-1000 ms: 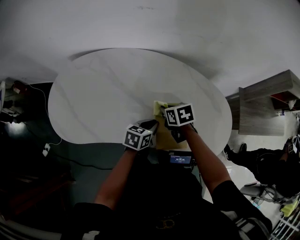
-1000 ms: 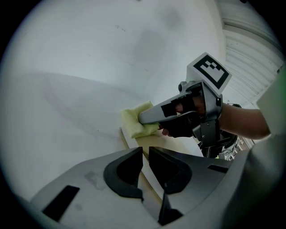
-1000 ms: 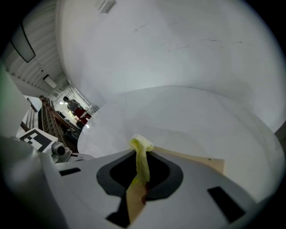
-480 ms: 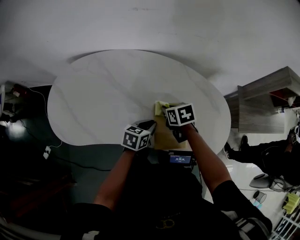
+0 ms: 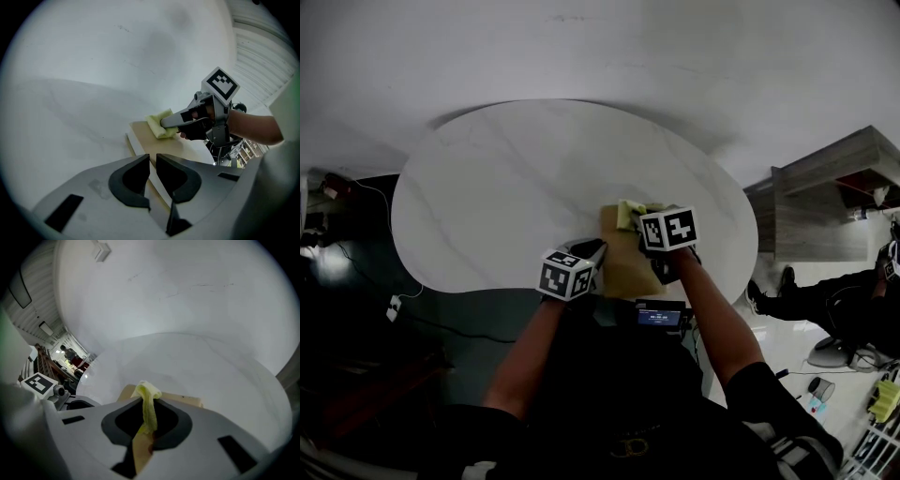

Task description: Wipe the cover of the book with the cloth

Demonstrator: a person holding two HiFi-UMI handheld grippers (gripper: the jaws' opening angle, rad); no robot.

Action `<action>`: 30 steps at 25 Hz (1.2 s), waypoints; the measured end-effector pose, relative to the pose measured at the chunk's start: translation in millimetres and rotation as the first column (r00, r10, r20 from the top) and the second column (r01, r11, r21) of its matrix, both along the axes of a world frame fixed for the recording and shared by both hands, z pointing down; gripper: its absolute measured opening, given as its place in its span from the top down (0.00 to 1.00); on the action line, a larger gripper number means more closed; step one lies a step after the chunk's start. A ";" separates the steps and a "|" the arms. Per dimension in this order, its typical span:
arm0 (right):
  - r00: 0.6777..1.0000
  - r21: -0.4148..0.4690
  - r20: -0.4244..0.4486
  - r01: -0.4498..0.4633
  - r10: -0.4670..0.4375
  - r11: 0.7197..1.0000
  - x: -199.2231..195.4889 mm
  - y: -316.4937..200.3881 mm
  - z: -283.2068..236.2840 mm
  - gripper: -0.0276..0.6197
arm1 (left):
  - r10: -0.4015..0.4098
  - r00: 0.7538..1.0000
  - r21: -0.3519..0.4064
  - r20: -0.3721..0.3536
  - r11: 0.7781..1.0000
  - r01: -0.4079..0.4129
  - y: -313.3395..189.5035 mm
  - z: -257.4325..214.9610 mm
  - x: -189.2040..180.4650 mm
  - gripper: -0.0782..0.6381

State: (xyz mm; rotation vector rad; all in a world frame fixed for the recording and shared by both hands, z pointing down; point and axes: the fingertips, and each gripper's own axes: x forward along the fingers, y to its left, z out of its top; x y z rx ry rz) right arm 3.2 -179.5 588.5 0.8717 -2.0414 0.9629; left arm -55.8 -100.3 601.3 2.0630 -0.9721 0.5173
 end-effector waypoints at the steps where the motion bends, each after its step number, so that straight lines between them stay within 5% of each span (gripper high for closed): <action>1: 1.000 -0.001 0.001 -0.006 0.006 1.000 2.9 0.1 0.1 0.82 | 0.000 1.000 0.000 0.001 1.000 0.000 0.0 0.1 0.1 0.82; 30: 0.986 0.008 -0.020 -0.168 0.168 0.986 83.1 -3.2 2.1 0.82 | -0.006 1.000 0.001 0.011 1.000 0.006 -0.1 0.5 -0.8 0.82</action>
